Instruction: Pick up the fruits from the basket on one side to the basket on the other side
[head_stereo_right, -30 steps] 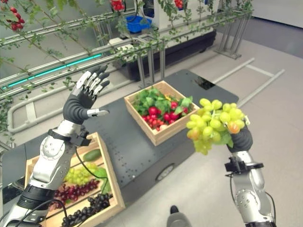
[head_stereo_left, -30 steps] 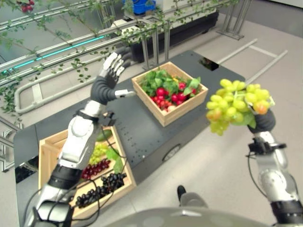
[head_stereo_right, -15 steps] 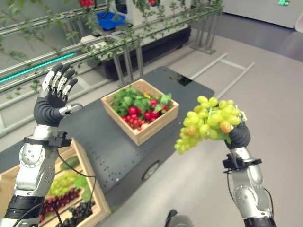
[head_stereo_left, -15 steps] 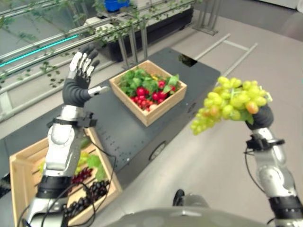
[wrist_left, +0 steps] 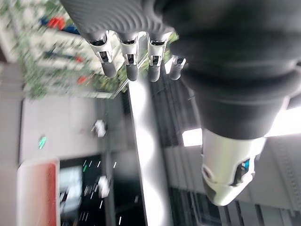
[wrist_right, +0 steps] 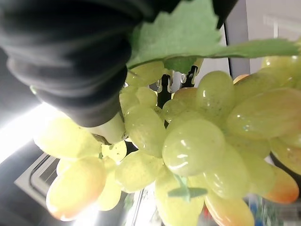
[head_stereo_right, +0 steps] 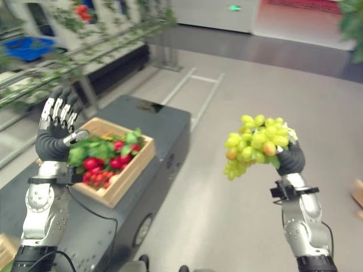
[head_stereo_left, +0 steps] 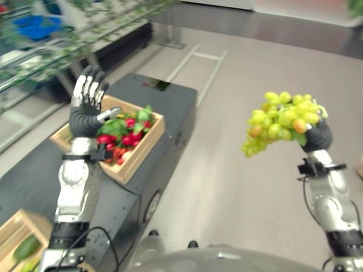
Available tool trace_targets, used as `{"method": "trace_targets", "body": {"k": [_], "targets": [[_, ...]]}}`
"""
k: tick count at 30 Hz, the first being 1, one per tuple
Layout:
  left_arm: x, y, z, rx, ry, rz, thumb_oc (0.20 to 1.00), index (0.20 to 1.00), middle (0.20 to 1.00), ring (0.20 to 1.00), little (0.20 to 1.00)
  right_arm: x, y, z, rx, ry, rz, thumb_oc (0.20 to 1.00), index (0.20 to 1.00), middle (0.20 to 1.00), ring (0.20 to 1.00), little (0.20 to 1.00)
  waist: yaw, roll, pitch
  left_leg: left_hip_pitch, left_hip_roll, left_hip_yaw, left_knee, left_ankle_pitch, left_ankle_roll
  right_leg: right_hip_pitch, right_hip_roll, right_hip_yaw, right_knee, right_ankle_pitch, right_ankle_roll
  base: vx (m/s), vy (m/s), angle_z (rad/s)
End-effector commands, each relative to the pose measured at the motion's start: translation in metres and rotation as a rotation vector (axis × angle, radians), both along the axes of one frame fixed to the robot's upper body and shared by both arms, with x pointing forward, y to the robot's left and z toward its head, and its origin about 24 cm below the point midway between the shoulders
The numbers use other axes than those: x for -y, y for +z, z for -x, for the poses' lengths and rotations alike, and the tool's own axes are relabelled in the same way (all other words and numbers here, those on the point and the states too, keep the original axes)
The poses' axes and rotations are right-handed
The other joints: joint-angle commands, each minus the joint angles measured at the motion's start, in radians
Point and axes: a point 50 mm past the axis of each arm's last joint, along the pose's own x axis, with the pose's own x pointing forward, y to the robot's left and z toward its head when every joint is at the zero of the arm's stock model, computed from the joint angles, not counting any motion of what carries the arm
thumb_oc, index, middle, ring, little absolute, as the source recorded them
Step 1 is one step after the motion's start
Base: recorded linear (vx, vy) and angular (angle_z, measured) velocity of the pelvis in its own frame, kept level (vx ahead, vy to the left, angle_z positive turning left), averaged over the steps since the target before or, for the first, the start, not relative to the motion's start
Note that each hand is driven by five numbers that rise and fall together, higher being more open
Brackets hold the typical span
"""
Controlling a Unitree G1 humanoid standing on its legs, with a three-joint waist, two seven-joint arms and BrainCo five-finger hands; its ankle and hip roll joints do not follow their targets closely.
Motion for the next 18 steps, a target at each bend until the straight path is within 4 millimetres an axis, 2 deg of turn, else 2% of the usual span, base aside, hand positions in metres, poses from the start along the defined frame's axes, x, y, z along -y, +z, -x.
{"method": "trace_targets", "body": {"k": [1, 4, 7, 8, 10, 11, 16, 18], "targets": [[-0.01, 0.024, 0.005, 0.132, 0.041, -0.059, 1.0, 1.0, 1.0, 1.0, 1.0, 0.006, 0.043, -0.007, 0.207, -0.017, 0.078, 0.2, 0.2, 0.2, 0.2, 0.2, -0.002, 0.009, -0.028, 0.081, -0.03, 0.05, -0.042, 0.021, 0.018, 0.018, -0.055, 0.048, -0.008, -0.019, 0.176, 0.09, 0.183, -0.64], [-0.011, 0.025, 0.006, 0.138, 0.039, -0.065, 1.0, 1.0, 1.0, 1.0, 1.0, 0.007, 0.041, -0.005, 0.191, -0.037, 0.098, 0.2, 0.2, 0.2, 0.2, 0.2, -0.02, 0.024, -0.044, 0.122, -0.049, 0.097, -0.073, 0.006, 0.043, 0.023, -0.071, 0.086, -0.015, -0.013, 0.187, 0.1, 0.208, -0.53], [-0.012, 0.027, 0.007, 0.147, 0.05, -0.069, 1.0, 1.0, 1.0, 1.0, 1.0, 0.005, 0.043, -0.004, 0.196, -0.028, 0.104, 0.2, 0.2, 0.2, 0.2, 0.2, -0.023, 0.03, -0.052, 0.135, -0.055, 0.127, -0.082, -0.005, 0.051, 0.02, -0.079, 0.107, -0.019, -0.006, 0.199, 0.03, 0.188, -0.35], [-0.013, 0.029, 0.008, 0.156, 0.057, -0.059, 1.0, 1.0, 1.0, 1.0, 1.0, 0.006, 0.044, -0.003, 0.206, -0.044, 0.11, 0.2, 0.2, 0.2, 0.2, 0.2, -0.035, 0.041, -0.057, 0.144, -0.067, 0.154, -0.082, -0.021, 0.062, 0.011, -0.092, 0.131, -0.016, 0.002, 0.219, 0.02, 0.157, -0.4], [-0.013, 0.029, 0.008, 0.16, 0.057, -0.059, 1.0, 1.0, 1.0, 1.0, 1.0, 0.008, 0.045, -0.003, 0.209, -0.055, 0.112, 0.2, 0.2, 0.2, 0.2, 0.2, -0.043, 0.053, -0.06, 0.156, -0.07, 0.185, -0.088, -0.033, 0.072, -0.003, -0.101, 0.157, -0.004, 0.005, 0.233, 0.0, 0.214, -0.44], [-0.013, 0.029, 0.008, 0.16, 0.057, -0.059, 1.0, 1.0, 1.0, 1.0, 1.0, 0.008, 0.046, -0.003, 0.209, -0.055, 0.113, 0.2, 0.2, 0.2, 0.2, 0.2, -0.039, 0.053, -0.06, 0.157, -0.07, 0.188, -0.089, -0.034, 0.072, -0.004, -0.1, 0.161, -0.003, 0.004, 0.234, -0.01, 0.21, -0.56], [-0.011, 0.032, 0.007, 0.179, 0.059, -0.049, 1.0, 1.0, 1.0, 1.0, 1.0, 0.007, 0.049, -0.002, 0.227, -0.084, 0.139, 0.2, 0.2, 0.2, 0.2, 0.2, -0.077, 0.074, -0.047, 0.177, -0.084, 0.265, -0.104, -0.062, 0.094, -0.056, -0.126, 0.222, 0.041, 0.011, 0.283, -0.05, 0.202, -0.5], [-0.011, 0.035, 0.006, 0.193, 0.059, -0.049, 1.0, 1.0, 1.0, 1.0, 1.0, 0.006, 0.052, -0.002, 0.246, -0.089, 0.126, 0.2, 0.2, 0.2, 0.2, 0.2, -0.086, 0.077, -0.033, 0.176, -0.089, 0.305, -0.109, -0.065, 0.098, -0.088, -0.136, 0.246, 0.046, 0.034, 0.305, -0.13, 0.163, -0.76]]}}
